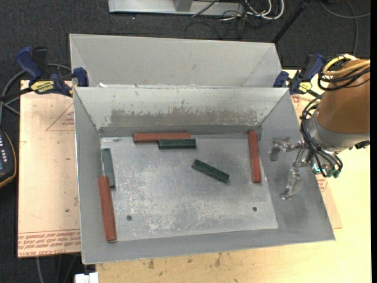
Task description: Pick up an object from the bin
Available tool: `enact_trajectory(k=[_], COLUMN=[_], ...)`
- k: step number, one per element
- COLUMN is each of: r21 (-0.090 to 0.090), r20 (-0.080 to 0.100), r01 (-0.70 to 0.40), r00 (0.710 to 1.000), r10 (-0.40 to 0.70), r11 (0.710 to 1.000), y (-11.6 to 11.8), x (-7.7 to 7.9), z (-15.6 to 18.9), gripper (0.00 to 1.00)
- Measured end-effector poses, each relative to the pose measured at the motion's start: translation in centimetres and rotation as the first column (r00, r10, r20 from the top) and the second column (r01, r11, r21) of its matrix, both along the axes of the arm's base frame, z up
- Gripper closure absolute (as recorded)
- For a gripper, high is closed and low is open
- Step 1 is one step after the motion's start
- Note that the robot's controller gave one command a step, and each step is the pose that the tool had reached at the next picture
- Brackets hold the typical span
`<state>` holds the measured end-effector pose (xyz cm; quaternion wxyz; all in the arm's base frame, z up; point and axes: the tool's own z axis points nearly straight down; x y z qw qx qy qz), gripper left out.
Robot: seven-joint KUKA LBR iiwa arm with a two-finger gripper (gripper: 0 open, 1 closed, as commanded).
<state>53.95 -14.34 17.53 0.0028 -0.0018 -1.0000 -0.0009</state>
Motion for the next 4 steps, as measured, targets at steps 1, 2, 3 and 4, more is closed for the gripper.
enact_trajectory(k=[1, 2, 3, 4], r21=[0.003, 0.002, -0.001, -0.002], r20=[0.002, 0.01, 0.008, 0.018], r01=[0.031, 0.045, 0.051, -0.014], r00=[1.0, 0.999, 0.999, 1.0], r10=[-0.031, -0.045, -0.051, 0.014], r11=[1.0, 0.999, 0.999, 1.0], y=[6.4, 12.6, 12.1, 11.9], x=[5.1, 8.5, 8.4, 7.8], z=[-9.6, -10.5, -10.4, 4.1], gripper=[0.0, 0.0, 1.0, 1.0])
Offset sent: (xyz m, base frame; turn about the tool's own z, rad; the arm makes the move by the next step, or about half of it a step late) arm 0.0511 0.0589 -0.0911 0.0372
